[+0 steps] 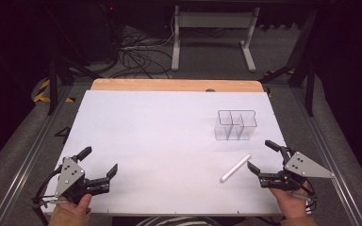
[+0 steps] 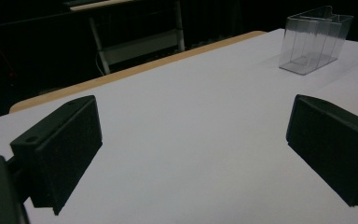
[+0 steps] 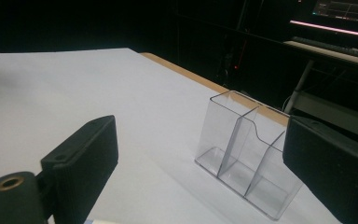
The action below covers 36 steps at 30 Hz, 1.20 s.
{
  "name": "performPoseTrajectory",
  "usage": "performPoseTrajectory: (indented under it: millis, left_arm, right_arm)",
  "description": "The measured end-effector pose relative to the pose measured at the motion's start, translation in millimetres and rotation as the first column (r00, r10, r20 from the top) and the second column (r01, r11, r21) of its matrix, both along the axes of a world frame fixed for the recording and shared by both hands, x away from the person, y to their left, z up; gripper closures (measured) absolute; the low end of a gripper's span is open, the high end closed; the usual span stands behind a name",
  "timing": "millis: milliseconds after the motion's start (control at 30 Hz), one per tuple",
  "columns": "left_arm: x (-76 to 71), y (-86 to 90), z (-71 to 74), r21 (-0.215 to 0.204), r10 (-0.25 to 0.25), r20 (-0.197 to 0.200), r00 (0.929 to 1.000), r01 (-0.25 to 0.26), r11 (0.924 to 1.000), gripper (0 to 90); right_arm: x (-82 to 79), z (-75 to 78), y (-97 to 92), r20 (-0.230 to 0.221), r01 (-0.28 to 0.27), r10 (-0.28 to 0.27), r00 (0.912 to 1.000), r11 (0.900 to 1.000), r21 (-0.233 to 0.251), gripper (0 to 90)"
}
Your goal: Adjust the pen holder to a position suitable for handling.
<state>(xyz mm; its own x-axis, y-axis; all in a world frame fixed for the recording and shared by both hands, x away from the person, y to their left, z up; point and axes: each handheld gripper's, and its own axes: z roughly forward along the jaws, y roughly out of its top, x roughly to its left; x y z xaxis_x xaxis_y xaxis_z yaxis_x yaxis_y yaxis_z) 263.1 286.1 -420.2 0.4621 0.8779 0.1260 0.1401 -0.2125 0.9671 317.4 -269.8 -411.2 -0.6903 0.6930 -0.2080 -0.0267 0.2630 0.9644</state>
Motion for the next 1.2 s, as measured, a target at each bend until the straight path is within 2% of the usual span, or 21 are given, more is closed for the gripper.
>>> performPoseTrajectory:
  millis: [200, 533, 800, 1100, 1200]
  left_arm:
    - [0.5, -1.1, -0.4, 0.013, 0.001, -0.003, 1.0000, -0.001, 0.9999, 4.2]
    - [1.4, -0.7, -0.6, 0.015, 0.000, -0.010, 0.9999, 0.000, 0.9999, 4.2]
    - [1.9, -0.9, -0.9, 0.011, -0.001, -0.012, 0.9999, 0.001, 0.9999, 4.2]
    - [2.6, -0.9, -1.6, 0.019, 0.002, -0.013, 0.9999, -0.001, 0.9998, 4.2]
    - [2.2, -1.0, -1.4, 0.020, -0.001, -0.011, 0.9999, 0.001, 0.9998, 4.2]
  right_arm:
    - [5.9, 6.1, 1.7, -0.016, -0.003, 0.003, 0.9999, 0.9999, -0.011, 10.6]
    - [26.3, 26.0, 8.0, -0.043, -0.007, 0.004, 0.9991, 0.9976, -0.069, 10.7]
    - [40.2, 38.1, 12.6, -0.042, -0.005, 0.001, 0.9991, 0.9947, -0.103, 10.7]
    - [46.1, 38.6, 15.9, -0.053, -0.021, 0.016, 0.9985, 0.9956, -0.092, 10.7]
    - [47.8, 42.0, 15.9, -0.065, -0.024, 0.017, 0.9978, 0.9926, -0.119, 12.5]
